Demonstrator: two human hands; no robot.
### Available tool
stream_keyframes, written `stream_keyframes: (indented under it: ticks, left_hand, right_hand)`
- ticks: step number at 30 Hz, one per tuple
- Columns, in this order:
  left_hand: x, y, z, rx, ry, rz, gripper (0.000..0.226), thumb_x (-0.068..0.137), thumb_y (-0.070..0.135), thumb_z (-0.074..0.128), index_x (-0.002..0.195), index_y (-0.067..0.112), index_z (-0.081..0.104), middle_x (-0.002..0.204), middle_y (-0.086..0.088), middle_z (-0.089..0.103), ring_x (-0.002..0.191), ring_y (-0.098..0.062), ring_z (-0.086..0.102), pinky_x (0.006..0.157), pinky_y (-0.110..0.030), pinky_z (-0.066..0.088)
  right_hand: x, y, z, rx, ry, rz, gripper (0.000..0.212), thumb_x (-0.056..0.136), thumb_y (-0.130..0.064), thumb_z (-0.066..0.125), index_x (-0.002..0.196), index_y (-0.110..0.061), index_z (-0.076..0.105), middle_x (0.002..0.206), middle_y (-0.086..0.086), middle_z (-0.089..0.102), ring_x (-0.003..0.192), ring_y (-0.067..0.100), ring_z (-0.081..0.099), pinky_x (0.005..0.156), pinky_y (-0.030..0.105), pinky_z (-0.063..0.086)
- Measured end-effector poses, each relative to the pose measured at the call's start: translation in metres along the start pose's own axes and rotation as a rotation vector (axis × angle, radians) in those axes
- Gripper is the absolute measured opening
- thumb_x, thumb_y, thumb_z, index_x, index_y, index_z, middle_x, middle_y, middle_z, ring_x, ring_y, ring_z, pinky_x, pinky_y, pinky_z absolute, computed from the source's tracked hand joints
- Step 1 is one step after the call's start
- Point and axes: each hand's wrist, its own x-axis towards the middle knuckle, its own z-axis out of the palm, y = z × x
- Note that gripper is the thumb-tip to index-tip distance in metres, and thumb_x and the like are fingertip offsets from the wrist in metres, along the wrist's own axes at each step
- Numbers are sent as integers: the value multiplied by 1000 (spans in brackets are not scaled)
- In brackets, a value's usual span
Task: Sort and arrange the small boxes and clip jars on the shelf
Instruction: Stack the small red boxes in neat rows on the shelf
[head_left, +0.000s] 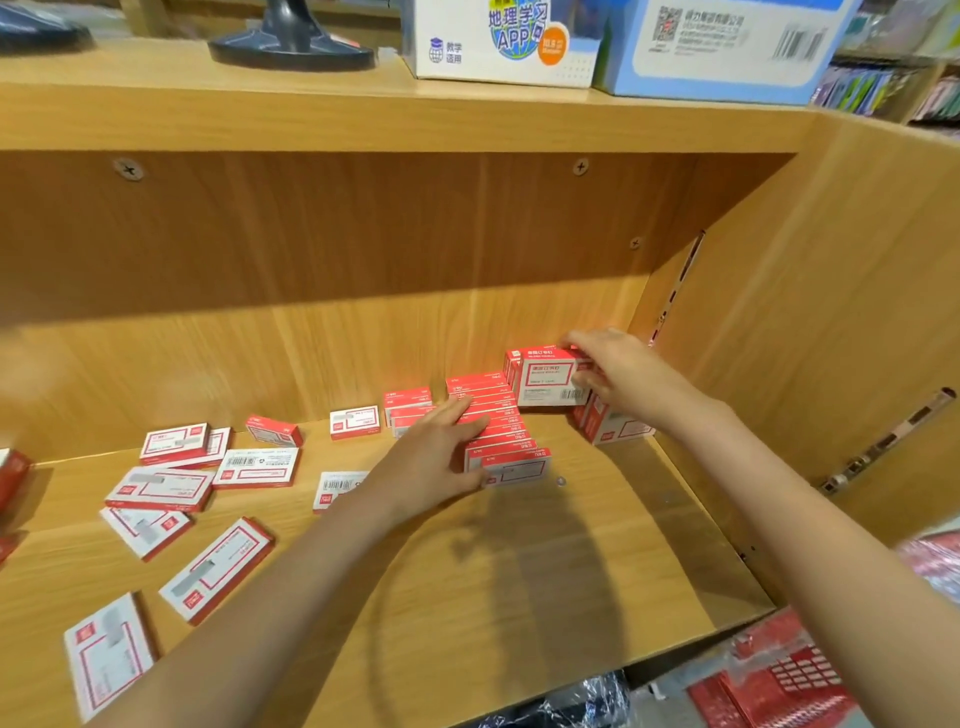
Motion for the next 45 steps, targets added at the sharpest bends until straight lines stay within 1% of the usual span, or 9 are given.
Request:
stream_keyframes:
  ticks: [6,14,18,24,28,31,35,39,45]
  left_hand:
    - [-1,-1,3,52,23,4,68,84,40,62,142,20,34,155,0,15,142,-14,11,115,-35,16]
    - [3,9,-5,113,74,9,81,74,64,49,140,18,37,150,-2,28,138,-15,22,114,-34,4]
    - [14,39,-13,-354,94,9,81,70,49,73,137,27,35,128,7,56,114,-9,52,100,-32,40]
    - [22,42,-24,-853,74,-65,64,72,13,77,121,32,42,119,2,59,93,-6,63,80,-22,53]
    - [16,34,-33,-892,-132,57,68,70,-3,73,119,33,43,120,3,57,96,0,62,75,-14,48]
    - [18,28,-34,-813,-119,47,59,76,0,70,116,35,46,119,6,58,104,-4,60,79,-15,48]
    - [18,14,-32,-363,23,8,41,86,19,64,124,24,50,124,-1,56,108,-10,53,82,-7,39]
    - [18,7,-16,-83,-82,-21,61,85,37,61,139,19,38,152,-3,24,140,-19,19,114,-33,18]
    - [18,10,-13,-39,-139,-31,67,86,42,59,144,25,30,155,1,10,143,-16,0,114,-38,10]
  right_hand:
    - [-2,-2,-7,105,18,17,26,87,-20,60,113,-20,55,104,-3,59,99,12,47,81,24,36]
    - [-10,-23,-13,529,238,204,27,79,-10,68,92,-16,45,80,-9,54,61,4,51,48,15,40]
    - [-20,-47,4,593,374,146,34,74,-10,72,83,-19,40,67,-7,52,54,6,50,46,19,36]
    - [-24,-46,-7,995,274,1,13,91,-5,55,101,-12,53,91,-1,57,66,0,58,57,8,42]
    - [-18,-28,-13,519,75,-242,34,86,-7,55,117,-22,57,123,-4,54,115,11,49,96,17,37]
    - [-14,-23,-17,423,70,-209,22,83,-12,64,103,-21,65,104,-11,59,101,11,49,88,21,36]
    - [-11,-8,-25,217,181,-120,26,84,-10,62,110,-13,64,100,-4,55,96,13,49,85,30,42]
    - [-11,-6,-12,97,77,-50,35,86,-11,60,121,-14,59,109,2,55,107,16,49,95,34,43]
    - [-9,-2,1,80,49,3,37,88,-13,58,125,-13,55,116,3,54,112,18,47,97,28,37]
